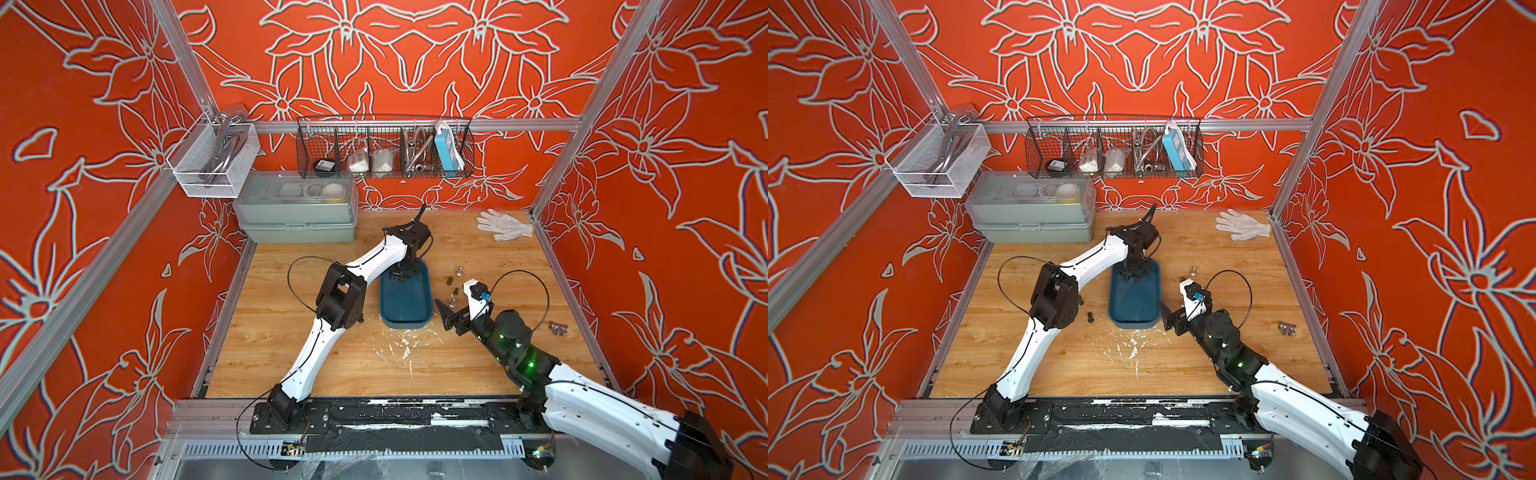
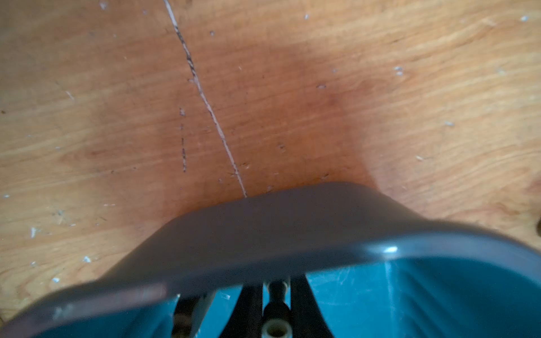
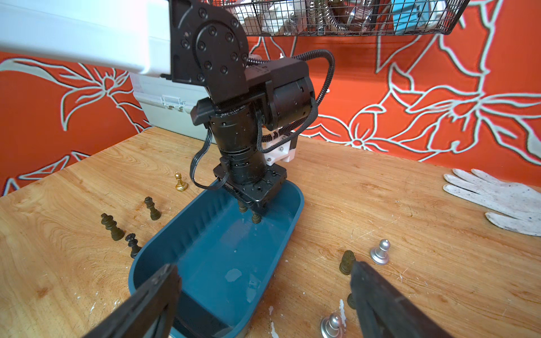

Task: Put the chess pieces into the storage box
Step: Place the chess piece in the storage box.

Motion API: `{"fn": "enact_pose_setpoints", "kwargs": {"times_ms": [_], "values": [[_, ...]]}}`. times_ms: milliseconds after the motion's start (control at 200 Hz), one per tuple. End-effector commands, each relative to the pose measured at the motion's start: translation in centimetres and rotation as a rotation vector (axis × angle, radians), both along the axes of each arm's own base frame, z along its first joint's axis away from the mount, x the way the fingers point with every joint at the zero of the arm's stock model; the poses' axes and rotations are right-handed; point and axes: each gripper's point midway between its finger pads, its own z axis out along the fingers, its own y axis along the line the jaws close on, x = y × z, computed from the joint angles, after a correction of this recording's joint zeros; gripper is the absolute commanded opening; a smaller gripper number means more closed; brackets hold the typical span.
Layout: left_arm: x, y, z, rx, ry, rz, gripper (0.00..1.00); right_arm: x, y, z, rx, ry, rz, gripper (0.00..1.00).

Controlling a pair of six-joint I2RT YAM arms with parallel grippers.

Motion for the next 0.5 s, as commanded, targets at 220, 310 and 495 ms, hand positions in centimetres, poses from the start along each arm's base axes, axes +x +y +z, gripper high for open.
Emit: {"fn": "enact_pose_setpoints", "kwargs": {"times_ms": [220, 310, 495], "values": [[0.52, 0.51, -0.21, 0.034, -0.008, -0.003, 0.17, -0.01, -0.25, 0.2, 0.024, -0.009, -0.014, 0.96], [0.66, 0.49, -0.25, 0.036, -0.011, -0.005, 0.17, 0.0, -0.21, 0.17, 0.023, -0.008, -0.013, 0.96], [0.94, 0.22, -0.51, 0.033, -0.012, -0.01, 0.17, -0.03, -0.23, 0.2, 0.022, -0.008, -0.013, 0.96]]}}
